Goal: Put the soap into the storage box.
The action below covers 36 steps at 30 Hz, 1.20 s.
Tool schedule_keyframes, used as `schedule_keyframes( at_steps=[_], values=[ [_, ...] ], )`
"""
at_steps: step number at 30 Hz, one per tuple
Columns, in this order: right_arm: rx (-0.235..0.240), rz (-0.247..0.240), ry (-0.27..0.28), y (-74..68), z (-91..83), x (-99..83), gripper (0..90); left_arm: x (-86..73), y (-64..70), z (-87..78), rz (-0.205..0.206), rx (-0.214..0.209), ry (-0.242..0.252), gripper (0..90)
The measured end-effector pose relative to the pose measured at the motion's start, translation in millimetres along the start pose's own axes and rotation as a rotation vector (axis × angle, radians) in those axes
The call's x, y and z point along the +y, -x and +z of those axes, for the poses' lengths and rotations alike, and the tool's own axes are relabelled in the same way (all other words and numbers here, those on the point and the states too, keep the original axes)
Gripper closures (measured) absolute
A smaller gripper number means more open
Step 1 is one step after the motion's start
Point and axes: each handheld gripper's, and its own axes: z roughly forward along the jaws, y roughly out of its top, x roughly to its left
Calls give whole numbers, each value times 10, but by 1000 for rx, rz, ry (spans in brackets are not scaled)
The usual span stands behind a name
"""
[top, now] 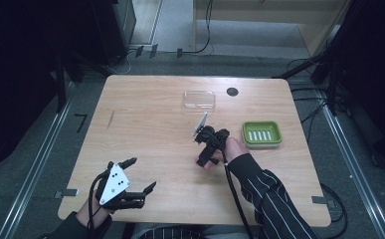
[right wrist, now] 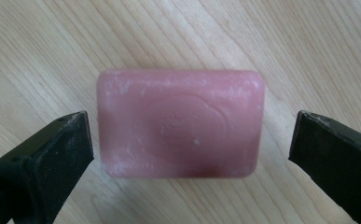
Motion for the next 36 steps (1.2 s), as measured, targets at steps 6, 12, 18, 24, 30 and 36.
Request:
schedule_keyframes(
  at_steps=[6, 12, 18, 24, 30, 36],
  values=[
    [11, -10, -25, -44, 54, 74, 0, -1, -1, -2, 0, -1, 0, 140],
    [18, -18, -42, -75, 105, 123, 0, -2, -3, -1, 1, 0, 0, 140],
    [12, -17, -66, -89, 161, 154, 8, -2, -2, -1, 0, -1, 1, 140],
    [8, -13, -72, -75, 162, 147, 72, -2, -2, 0, 0, -2, 0, 140],
    [-8, -10, -79, -68, 154, 140, 130, -1, -1, 2, 0, -2, -1, 140],
    [-14, -13, -86, -77, 155, 142, 132, -1, -1, 0, 0, -2, -1, 140]
  ],
)
